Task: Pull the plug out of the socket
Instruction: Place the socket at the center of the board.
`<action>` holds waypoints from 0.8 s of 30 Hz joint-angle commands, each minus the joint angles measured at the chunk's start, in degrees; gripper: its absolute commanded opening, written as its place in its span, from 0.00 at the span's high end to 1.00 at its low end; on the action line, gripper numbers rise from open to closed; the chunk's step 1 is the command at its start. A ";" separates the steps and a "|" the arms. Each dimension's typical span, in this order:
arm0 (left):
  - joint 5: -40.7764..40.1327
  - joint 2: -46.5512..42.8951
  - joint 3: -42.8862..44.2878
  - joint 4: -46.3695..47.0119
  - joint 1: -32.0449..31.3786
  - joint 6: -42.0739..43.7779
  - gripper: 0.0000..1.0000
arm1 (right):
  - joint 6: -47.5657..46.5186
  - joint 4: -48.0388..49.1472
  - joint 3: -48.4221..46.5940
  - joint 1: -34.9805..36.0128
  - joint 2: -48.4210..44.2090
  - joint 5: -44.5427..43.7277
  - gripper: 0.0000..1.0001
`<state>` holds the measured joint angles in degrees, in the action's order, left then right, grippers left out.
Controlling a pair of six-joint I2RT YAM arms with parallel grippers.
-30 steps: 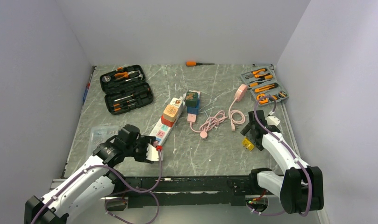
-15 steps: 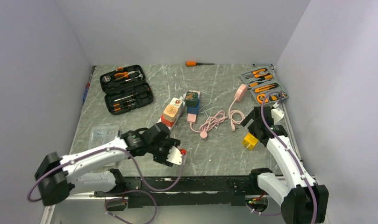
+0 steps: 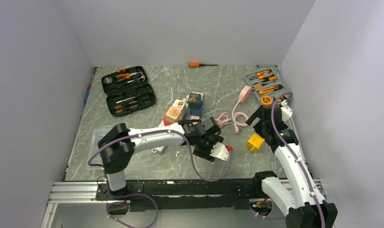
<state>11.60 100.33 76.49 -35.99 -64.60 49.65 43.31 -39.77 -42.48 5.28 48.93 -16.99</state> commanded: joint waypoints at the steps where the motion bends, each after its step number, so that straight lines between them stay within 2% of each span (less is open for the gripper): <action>1: 4.88 5.11 2.95 4.86 -2.09 -2.66 0.91 | -1.43 -0.31 -1.62 -0.11 -2.17 0.55 0.00; 9: 6.95 10.36 4.00 8.53 -3.40 -5.20 0.87 | -1.30 -0.24 -1.49 -0.13 -4.64 0.80 0.00; 10: 7.02 10.43 4.01 8.81 -3.43 -5.89 0.83 | -1.30 -0.08 -1.28 -0.15 -4.54 1.04 0.00; 11: 6.91 10.52 4.14 8.57 -3.45 -6.56 0.73 | -1.30 0.03 -1.09 -0.11 -4.41 1.21 0.00; 14: 6.17 8.89 3.44 8.19 -3.36 -6.84 0.07 | -1.33 0.22 -0.71 -0.14 -3.74 1.79 0.00; 15: 5.73 7.52 2.65 8.63 -3.16 -6.81 0.01 | -1.43 0.26 -0.68 -0.15 -3.71 1.91 0.00; 19: 6.02 1.86 2.93 4.41 -0.83 -8.53 0.01 | -2.59 0.52 -0.96 -0.15 -3.85 2.67 0.00; 24: 10.24 -6.04 10.37 -11.29 6.25 -10.45 0.00 | -3.75 1.41 -1.38 0.95 -4.38 6.01 0.00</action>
<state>17.28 103.37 79.59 -35.94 -64.01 41.69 41.30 -40.42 -42.48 5.32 45.25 -14.15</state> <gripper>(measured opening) 0.994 0.997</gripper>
